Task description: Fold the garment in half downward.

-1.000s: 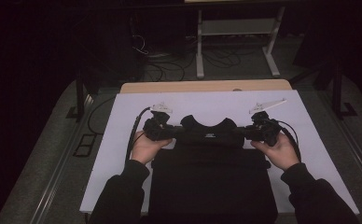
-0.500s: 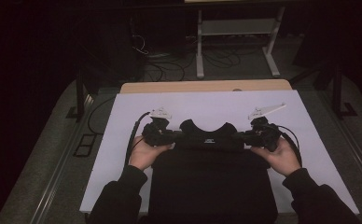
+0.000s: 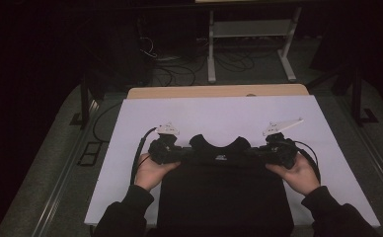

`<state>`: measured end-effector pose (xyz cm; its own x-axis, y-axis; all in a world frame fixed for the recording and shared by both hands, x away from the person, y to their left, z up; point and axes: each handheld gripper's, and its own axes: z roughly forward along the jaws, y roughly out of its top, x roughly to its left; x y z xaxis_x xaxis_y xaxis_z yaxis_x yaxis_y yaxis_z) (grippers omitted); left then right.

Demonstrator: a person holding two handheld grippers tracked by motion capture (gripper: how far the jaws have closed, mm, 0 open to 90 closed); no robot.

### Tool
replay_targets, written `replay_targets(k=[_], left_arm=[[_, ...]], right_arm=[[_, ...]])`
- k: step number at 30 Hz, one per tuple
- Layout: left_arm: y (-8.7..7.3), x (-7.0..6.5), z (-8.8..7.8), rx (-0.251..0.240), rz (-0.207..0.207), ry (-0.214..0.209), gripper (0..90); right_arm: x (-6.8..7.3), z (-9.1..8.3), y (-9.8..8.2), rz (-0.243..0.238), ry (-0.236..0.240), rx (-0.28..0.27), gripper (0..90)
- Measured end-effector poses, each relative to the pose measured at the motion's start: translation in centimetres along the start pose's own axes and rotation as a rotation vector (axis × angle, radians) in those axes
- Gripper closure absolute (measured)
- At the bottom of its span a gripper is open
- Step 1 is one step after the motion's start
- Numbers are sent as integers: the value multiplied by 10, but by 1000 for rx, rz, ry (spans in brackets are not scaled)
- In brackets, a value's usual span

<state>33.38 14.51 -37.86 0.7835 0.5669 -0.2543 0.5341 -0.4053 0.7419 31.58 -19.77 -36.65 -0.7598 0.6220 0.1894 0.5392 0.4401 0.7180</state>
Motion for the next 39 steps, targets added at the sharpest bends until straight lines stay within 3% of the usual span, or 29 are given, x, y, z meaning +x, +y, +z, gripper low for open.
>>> replay_targets(k=[23,39], left_arm=[[-42,-18,-5,19,-17,-52,843],[-60,-31,-6,81,-34,-71,841]], right_arm=[[19,13,-28,-26,34,81,830],[33,18,-46,-55,53,125,827]])
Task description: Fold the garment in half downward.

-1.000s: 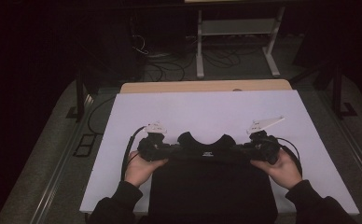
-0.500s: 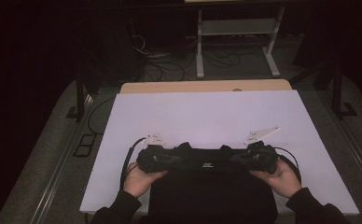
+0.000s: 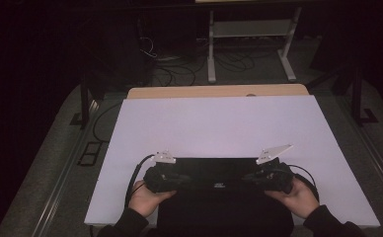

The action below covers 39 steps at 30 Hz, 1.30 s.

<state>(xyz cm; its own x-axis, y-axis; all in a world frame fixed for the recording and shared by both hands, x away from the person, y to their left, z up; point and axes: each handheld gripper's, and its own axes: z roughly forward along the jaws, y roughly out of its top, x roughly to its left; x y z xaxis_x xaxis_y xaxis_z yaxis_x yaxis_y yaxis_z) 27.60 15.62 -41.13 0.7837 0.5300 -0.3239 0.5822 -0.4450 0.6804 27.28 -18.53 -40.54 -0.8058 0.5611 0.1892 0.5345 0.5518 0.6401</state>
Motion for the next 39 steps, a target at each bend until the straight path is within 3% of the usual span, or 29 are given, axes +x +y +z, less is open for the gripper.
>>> replay_targets(k=[17,27,29,31,39], left_arm=[[-14,-10,6,63,-12,-10,835],[-14,-15,5,60,7,-17,826],[-15,-14,4,71,39,-37,788],[-14,-14,4,72,54,-32,736],[-14,-15,1,51,83,-38,577]], right_arm=[[10,7,-9,-7,16,44,819],[15,6,-14,-7,21,51,795],[16,5,-14,-6,25,50,776],[16,5,-14,-8,26,48,736],[17,2,-16,-1,19,38,597]])
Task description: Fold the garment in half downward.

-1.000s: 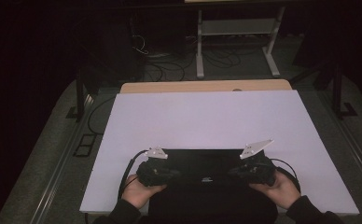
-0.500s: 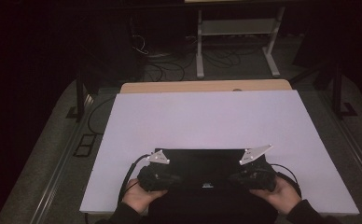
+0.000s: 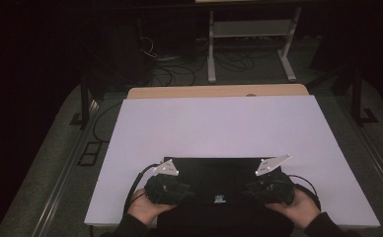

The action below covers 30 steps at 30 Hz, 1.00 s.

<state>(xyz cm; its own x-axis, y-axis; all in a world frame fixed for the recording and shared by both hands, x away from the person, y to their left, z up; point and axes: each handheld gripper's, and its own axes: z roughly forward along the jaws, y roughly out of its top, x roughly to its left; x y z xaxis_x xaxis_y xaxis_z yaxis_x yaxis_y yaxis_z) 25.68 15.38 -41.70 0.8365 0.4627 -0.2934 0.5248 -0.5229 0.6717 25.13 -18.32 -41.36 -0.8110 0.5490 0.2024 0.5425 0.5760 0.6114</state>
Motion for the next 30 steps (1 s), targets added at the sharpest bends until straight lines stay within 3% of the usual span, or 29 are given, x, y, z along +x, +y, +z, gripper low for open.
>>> replay_targets(k=[6,10,17,20,22,30], left_arm=[[1,0,-2,-12,18,8,470],[2,0,-2,-4,13,27,422],[2,2,-6,-35,17,38,211],[2,3,-6,-57,30,42,130],[1,4,-4,-73,35,26,119],[5,8,-6,-89,39,38,7]], right_arm=[[-2,-5,-1,21,-1,-35,422],[-5,-7,-1,33,5,-42,394],[-7,-8,1,25,30,-48,267],[-7,-10,3,8,5,-53,221],[-9,-12,4,12,-1,-68,177],[-19,-22,9,23,-30,-108,83]])
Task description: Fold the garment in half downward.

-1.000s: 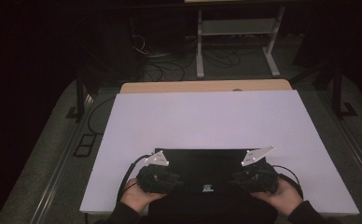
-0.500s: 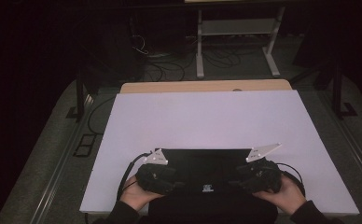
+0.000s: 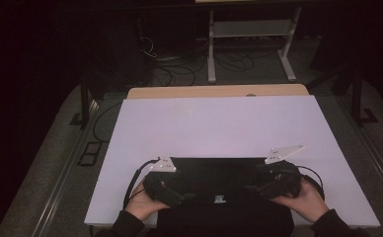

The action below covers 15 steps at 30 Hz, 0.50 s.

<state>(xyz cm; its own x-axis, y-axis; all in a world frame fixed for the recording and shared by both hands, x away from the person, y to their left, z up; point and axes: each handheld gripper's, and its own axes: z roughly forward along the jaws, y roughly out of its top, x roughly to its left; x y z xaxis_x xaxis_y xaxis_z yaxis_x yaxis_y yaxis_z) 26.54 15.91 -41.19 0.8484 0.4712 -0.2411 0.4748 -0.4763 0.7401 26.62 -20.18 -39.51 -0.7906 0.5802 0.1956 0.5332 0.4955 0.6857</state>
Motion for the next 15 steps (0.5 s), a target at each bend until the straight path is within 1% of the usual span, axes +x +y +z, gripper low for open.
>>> replay_targets(k=[1,2,3,8,11,15], left_arm=[[1,1,-1,-5,-1,4,0],[1,3,-2,-8,-3,11,0],[2,4,-4,-10,1,15,0],[4,13,-12,-40,-13,36,0],[6,18,-15,-50,-14,47,0],[9,23,-18,-56,-17,52,0]], right_arm=[[-1,-2,1,4,-6,-5,30],[-3,-3,1,3,-5,-11,0],[-5,-5,2,3,-5,-18,0],[-13,-13,4,13,-15,-42,0],[-18,-18,5,14,-22,-50,0],[-22,-23,6,14,-26,-57,0]])
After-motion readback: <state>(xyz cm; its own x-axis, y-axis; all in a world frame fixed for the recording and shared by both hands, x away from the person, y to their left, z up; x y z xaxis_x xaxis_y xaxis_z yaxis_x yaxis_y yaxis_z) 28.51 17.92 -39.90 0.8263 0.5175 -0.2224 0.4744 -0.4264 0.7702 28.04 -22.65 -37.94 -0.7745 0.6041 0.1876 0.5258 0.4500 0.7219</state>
